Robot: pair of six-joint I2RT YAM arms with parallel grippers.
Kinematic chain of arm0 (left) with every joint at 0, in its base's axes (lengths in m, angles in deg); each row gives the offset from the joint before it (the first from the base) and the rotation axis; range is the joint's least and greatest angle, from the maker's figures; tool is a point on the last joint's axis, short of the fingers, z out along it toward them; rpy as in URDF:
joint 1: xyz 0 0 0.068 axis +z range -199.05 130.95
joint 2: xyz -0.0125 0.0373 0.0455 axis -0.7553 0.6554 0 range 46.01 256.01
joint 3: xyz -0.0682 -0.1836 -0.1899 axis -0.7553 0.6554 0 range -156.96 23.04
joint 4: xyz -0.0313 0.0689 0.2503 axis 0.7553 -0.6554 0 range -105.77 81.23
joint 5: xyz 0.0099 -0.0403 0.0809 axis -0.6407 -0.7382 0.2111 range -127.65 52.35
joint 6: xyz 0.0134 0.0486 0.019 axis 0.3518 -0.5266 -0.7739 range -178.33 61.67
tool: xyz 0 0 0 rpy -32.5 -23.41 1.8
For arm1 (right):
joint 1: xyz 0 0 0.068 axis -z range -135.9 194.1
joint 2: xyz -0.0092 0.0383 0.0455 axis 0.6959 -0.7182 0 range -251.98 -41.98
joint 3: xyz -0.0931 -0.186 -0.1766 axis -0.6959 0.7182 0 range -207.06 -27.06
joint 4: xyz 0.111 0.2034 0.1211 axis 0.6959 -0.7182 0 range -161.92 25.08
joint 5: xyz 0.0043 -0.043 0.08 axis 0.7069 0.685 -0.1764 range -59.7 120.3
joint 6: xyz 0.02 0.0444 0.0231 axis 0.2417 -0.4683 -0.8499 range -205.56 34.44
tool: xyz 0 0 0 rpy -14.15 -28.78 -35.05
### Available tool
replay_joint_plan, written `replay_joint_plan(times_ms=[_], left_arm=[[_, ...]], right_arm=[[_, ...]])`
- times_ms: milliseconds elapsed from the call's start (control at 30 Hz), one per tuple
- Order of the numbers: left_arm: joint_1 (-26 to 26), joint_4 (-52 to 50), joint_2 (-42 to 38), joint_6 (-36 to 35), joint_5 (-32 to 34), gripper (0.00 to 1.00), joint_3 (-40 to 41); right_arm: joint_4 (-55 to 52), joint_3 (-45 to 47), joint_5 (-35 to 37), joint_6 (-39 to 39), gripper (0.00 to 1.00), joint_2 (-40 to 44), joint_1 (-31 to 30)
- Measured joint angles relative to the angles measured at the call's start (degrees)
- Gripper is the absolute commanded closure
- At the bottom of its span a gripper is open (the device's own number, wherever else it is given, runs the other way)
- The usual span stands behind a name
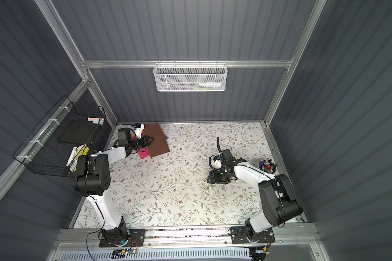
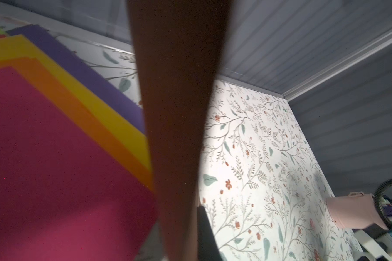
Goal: Unclip the paperclips from the documents
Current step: Place the paper clip at the center of the board, then place the document at the document.
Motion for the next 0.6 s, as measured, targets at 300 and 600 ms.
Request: replay_joint_plan(times_ms=[300, 600], left_arm=[[2.4, -0.4, 3.3, 1.1, 8.5, 0.01, -2.6], [2.4, -2.8, -7.4, 4.5, 27.3, 0.0, 2.6]], right_arm=[[-4.7, -3.0, 5.3, 0.7, 0.22, 2.1, -1.9], [-5.4, -7.2, 8.8, 2.5, 0.12, 4.2, -1.9]])
